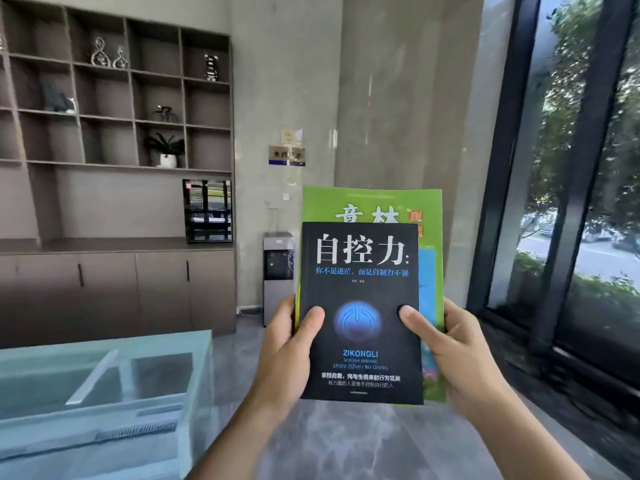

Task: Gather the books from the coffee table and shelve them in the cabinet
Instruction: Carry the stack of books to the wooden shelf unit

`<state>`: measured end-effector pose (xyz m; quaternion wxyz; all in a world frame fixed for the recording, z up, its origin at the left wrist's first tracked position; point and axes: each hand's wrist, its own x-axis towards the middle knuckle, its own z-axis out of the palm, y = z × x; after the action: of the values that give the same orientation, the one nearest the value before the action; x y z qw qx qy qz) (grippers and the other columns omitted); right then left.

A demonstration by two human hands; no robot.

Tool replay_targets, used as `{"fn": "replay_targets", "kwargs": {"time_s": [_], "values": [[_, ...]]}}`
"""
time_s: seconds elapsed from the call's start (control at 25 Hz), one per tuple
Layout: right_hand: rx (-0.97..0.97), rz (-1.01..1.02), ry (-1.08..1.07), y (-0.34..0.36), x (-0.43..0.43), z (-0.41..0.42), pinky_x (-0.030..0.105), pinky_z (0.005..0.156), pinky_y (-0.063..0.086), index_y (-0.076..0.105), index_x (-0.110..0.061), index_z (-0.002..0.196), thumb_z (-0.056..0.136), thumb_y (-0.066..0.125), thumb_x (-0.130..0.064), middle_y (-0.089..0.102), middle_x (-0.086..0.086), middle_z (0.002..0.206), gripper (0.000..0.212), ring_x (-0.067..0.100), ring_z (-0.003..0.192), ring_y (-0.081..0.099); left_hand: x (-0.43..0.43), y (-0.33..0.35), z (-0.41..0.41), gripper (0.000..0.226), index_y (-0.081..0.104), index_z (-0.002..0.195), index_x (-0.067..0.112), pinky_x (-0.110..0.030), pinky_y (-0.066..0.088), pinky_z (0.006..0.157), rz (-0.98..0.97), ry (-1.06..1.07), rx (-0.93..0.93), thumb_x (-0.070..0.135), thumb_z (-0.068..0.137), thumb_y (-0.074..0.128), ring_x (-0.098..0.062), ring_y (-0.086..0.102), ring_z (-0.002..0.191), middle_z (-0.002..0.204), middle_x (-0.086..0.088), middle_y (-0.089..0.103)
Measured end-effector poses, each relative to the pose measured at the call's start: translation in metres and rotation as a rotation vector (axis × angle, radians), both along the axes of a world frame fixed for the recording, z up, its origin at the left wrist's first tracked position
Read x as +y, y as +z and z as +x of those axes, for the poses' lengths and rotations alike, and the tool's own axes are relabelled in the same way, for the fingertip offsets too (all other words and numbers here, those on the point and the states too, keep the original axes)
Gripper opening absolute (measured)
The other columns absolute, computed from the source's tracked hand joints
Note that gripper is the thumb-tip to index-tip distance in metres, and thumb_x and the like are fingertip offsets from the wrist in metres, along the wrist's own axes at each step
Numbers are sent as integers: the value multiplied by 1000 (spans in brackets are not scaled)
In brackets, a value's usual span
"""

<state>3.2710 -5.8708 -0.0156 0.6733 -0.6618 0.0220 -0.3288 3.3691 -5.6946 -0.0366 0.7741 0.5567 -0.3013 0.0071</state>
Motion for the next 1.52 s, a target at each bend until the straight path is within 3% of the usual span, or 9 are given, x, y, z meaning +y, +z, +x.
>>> {"fn": "replay_targets", "kwargs": {"time_s": [0.08,0.16,0.36,0.48,0.64,0.8,1.0,1.32,1.52], "values": [[-9,1,2,0,-27,85,43,67,55,75,-11,98,87,72,-17,76,28,101,13,34,77,68,-26,-3,80,20,67,112,20,-37,54,92,-12,35,-32,14,101,52,-21,72,105,109,-1,78],[1,-14,18,6,-43,148,42,60,52,76,-15,97,81,73,-23,76,26,98,18,35,74,63,-41,-1,142,17,67,112,23,-39,53,94,-5,56,-37,20,99,55,-20,71,107,109,2,78],[19,-22,65,16,-97,316,54,76,55,74,-10,99,91,68,-11,74,30,105,10,36,85,70,-84,11,300,24,67,111,29,-47,50,102,29,130,-32,32,91,55,-20,70,109,111,4,77],[15,0,103,4,-132,422,51,70,50,72,-9,101,90,71,-16,71,34,105,13,34,81,68,-112,5,395,19,66,111,22,-48,51,100,32,161,-34,27,95,57,-29,69,109,110,-2,77],[18,-7,210,-24,-178,575,46,61,44,65,-1,104,76,83,-36,58,42,86,49,32,74,55,-156,-22,533,14,67,107,19,-36,53,90,7,239,7,19,98,57,-17,70,96,103,2,78],[28,7,304,-27,-226,730,20,39,33,66,-3,101,91,71,-18,55,19,77,19,28,62,43,-198,-22,665,16,68,105,21,-39,52,89,-18,308,18,24,93,57,-14,70,93,103,1,78],[48,-36,373,0,-269,899,19,37,30,68,-3,101,92,68,-14,56,20,76,14,32,64,40,-237,-1,819,13,69,98,23,-45,53,91,-41,365,51,25,92,58,-18,70,93,101,-2,78],[13,-31,447,-7,-302,1181,18,35,29,68,-4,103,91,70,-16,60,18,75,17,30,63,42,-273,-12,1085,15,68,97,21,-35,52,81,-65,472,-14,29,89,58,-13,70,87,95,1,78],[-17,-29,530,9,-296,1361,18,36,35,70,-8,106,89,71,-14,74,6,77,18,21,53,57,-269,2,1255,11,66,105,19,-27,55,78,-83,535,-43,18,97,58,-13,71,89,99,2,78]]}}
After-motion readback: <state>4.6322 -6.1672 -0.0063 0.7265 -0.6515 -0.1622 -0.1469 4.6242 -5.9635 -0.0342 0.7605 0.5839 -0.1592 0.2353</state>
